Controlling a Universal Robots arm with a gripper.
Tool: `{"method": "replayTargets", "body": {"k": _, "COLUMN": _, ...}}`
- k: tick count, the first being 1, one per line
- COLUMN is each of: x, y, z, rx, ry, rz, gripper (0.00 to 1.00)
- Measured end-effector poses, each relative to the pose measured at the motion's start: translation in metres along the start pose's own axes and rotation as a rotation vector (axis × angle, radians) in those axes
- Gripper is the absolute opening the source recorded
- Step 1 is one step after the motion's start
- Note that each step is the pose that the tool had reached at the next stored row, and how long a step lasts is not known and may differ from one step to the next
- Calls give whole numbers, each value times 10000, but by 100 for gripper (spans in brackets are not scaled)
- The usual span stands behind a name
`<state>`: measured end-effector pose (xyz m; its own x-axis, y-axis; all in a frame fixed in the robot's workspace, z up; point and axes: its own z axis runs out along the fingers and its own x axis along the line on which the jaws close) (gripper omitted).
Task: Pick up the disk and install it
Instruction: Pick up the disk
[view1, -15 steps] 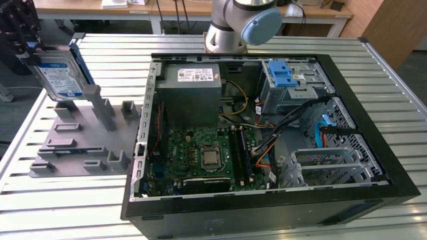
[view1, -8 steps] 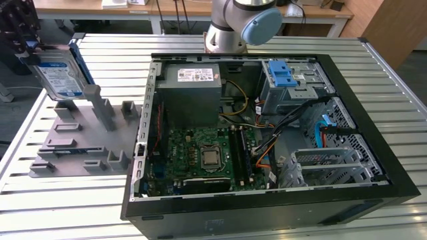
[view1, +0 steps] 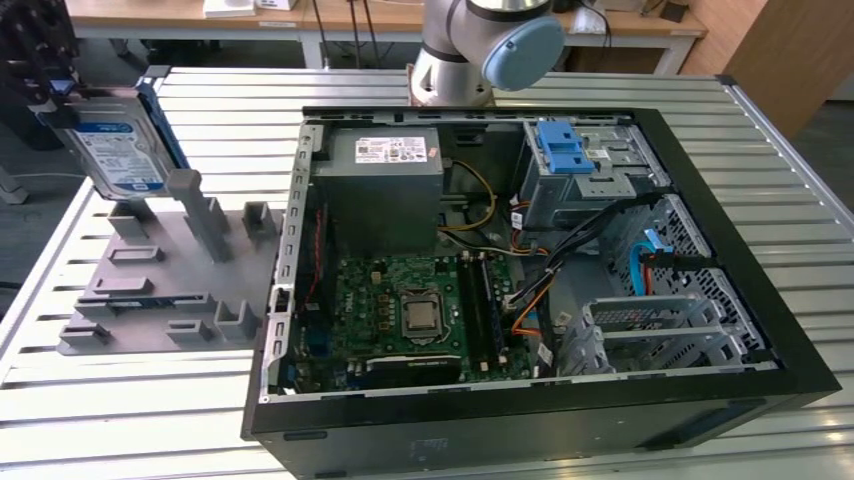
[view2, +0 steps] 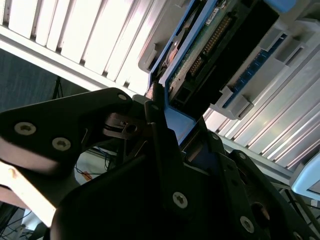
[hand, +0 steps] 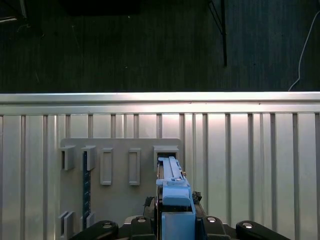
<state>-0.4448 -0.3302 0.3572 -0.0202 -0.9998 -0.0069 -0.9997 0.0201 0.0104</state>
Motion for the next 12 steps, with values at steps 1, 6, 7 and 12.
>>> {"method": "replayTargets", "body": {"k": 1, "x": 0, "y": 0, "z": -8, "rx": -2, "ry": 1, "rz": 0, "gripper": 36}}
{"method": "replayTargets", "body": {"k": 6, "x": 0, "y": 0, "z": -49, "rx": 0, "ry": 0, "rz": 0, "gripper": 36}}
{"method": "replayTargets", "body": {"k": 7, "x": 0, "y": 1, "z": -59, "rx": 0, "ry": 0, "rz": 0, "gripper": 36}}
{"method": "replayTargets", "body": {"k": 12, "x": -1, "y": 1, "z": -91, "rx": 0, "ry": 0, "rz": 0, "gripper": 36}}
